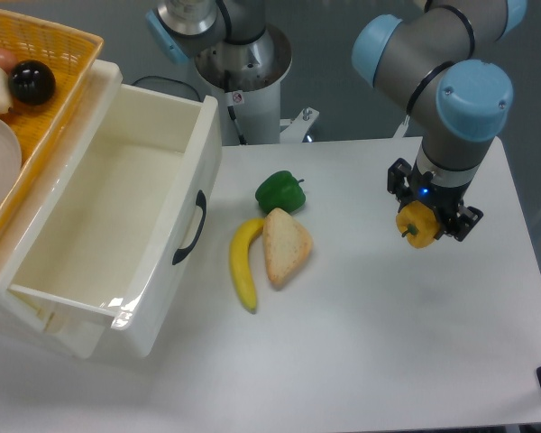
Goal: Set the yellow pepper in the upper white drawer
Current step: 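Carry the held yellow pepper with the gripper toward the open drawer, then move the yellow pepper over the open white drawer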
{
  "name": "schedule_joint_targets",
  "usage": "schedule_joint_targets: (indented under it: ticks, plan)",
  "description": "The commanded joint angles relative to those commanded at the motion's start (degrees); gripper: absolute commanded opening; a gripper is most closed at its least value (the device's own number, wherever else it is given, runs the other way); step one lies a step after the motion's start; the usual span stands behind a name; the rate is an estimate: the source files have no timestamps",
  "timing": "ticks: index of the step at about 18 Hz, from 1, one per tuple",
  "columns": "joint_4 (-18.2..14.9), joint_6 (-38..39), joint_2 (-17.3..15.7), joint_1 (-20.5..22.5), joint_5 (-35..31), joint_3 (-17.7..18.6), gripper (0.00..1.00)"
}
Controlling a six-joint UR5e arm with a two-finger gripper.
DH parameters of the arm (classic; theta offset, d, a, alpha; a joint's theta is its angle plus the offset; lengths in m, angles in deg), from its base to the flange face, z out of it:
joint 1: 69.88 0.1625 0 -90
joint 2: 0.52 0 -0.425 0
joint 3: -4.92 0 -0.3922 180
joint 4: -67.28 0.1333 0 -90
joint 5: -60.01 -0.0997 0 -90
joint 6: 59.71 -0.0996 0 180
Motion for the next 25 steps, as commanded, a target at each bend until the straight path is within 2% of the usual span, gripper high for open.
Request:
schedule_joint_targets:
  ticks: [5, 10, 14, 16, 22, 25]
  plan:
    - [-1.1, 0.2, -0.4, 0.1, 0.4, -0.4, 0.42]
    - [-1.0, 1.1, -0.7, 0.1, 4.1, -0.1, 0.42]
    - [-1.2, 5.5, -3.3, -1.0, 8.9, 1.9, 0.42]
    - [-2.1, 9.0, -4.8, -3.0, 10.5, 2.5, 0.42]
    - [-4.3, 19.3, -10.9, -8.3, 15.1, 2.5, 0.42]
    - [-5.4, 22.1, -13.4, -10.5, 16.5, 2.5, 0.42]
